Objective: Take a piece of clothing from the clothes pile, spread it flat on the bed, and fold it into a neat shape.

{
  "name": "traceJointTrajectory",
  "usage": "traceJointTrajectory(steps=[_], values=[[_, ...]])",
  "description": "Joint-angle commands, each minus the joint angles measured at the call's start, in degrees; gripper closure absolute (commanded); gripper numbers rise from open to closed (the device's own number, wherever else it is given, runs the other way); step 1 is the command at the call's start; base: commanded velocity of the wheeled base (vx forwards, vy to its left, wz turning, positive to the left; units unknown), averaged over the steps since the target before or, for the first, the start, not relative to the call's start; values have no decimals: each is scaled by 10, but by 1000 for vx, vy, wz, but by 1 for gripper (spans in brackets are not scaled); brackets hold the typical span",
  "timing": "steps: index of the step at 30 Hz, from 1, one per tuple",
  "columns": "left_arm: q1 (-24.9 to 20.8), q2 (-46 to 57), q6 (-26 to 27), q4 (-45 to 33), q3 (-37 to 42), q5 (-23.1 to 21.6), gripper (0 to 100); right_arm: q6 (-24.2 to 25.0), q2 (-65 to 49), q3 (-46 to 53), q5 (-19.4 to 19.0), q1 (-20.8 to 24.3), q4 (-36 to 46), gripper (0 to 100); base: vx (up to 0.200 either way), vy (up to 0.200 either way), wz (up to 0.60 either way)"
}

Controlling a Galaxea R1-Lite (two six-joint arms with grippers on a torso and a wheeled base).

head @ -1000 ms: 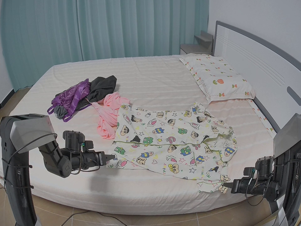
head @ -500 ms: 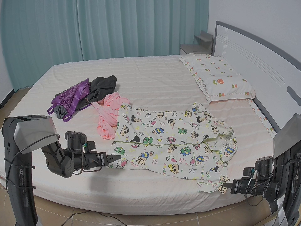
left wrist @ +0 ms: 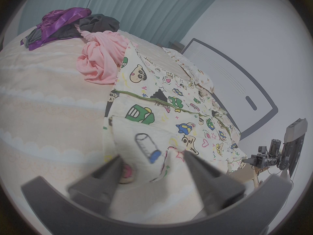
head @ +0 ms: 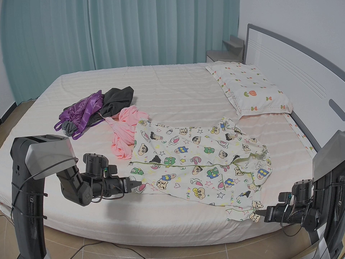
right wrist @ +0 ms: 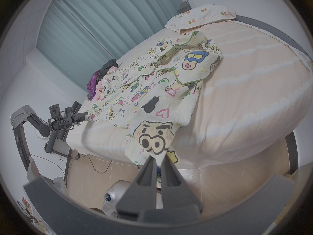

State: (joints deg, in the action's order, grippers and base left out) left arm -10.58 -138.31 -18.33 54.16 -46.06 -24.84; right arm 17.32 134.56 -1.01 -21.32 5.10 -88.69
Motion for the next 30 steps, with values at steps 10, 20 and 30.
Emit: traceJointTrajectory(steps=[10,20,30], values=[[15,2,3,121,110,3,100,-3,-10,10,5,-4,7,100,0,0,0],[6,2,23,268,264,4,100,-28,-57,10,7,-6,88,100,0,0,0],[7,-5,102,281,346,6,100,-110,-109,10,3,-11,223,100,0,0,0]])
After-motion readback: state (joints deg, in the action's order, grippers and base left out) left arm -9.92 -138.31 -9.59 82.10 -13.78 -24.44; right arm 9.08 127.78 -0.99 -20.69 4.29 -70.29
